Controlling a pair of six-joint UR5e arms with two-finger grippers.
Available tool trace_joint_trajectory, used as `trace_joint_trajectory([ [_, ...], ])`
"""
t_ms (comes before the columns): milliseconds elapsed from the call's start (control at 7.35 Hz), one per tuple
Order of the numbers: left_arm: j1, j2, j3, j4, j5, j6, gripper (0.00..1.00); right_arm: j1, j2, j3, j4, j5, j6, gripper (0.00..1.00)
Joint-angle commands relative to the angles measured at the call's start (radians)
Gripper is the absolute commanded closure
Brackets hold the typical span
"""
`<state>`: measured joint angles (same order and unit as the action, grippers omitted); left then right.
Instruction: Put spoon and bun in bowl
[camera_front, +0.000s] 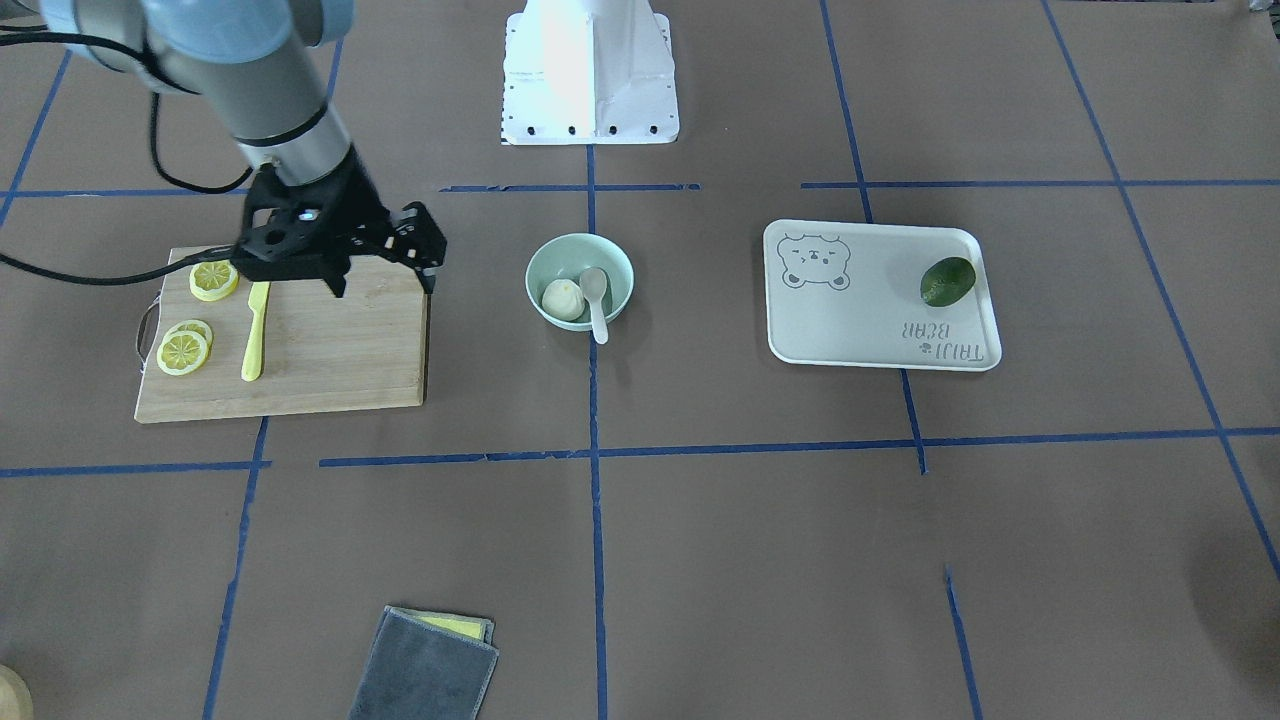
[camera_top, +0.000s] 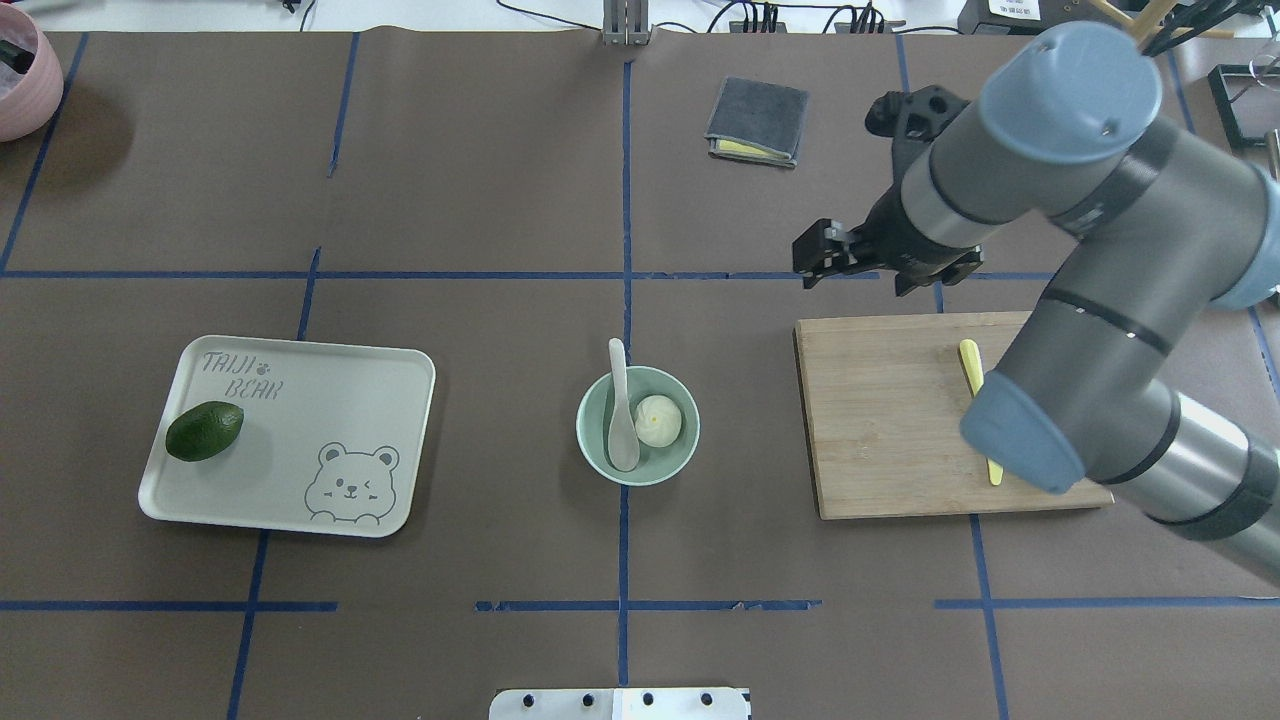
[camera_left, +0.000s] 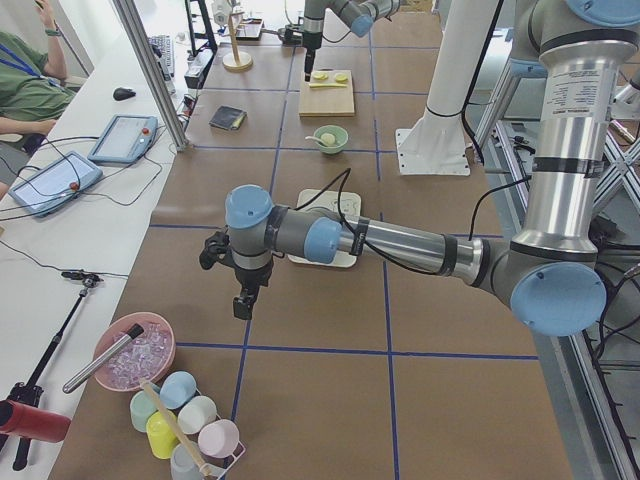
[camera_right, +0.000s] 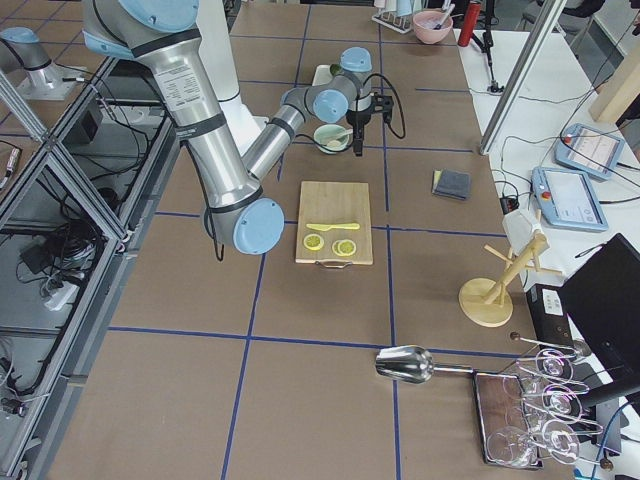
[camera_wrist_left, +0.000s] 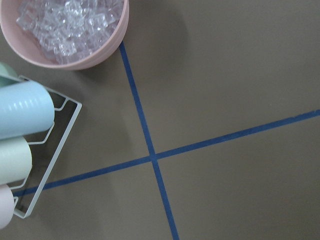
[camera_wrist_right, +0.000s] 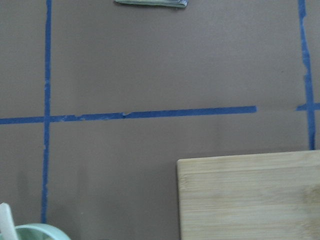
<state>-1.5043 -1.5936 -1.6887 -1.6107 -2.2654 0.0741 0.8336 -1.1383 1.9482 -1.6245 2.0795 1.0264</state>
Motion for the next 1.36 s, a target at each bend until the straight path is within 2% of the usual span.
trace_joint_trajectory([
  [0, -0.051, 0.035, 0.018, 0.002, -0.008, 0.019, 0.0, 0.193, -0.111, -0.005, -0.003, 0.143, -0.246, 0.0],
  [136, -0.051, 0.037, 0.035, -0.002, -0.01, 0.021, 0.0, 0.252, -0.163, -0.009, -0.002, 0.175, -0.347, 0.0],
  [408, -0.051, 0.04, 0.043, 0.006, -0.01, 0.046, 0.0, 0.419, -0.233, -0.088, -0.002, 0.282, -0.591, 0.0],
  [816, -0.051, 0.038, 0.04, 0.023, -0.025, 0.046, 0.0, 0.641, -0.302, -0.292, 0.0, 0.295, -0.981, 0.0],
  [1224, -0.053, 0.038, 0.04, 0.021, -0.025, 0.046, 0.0, 0.789, -0.356, -0.422, -0.001, 0.324, -1.201, 0.0],
])
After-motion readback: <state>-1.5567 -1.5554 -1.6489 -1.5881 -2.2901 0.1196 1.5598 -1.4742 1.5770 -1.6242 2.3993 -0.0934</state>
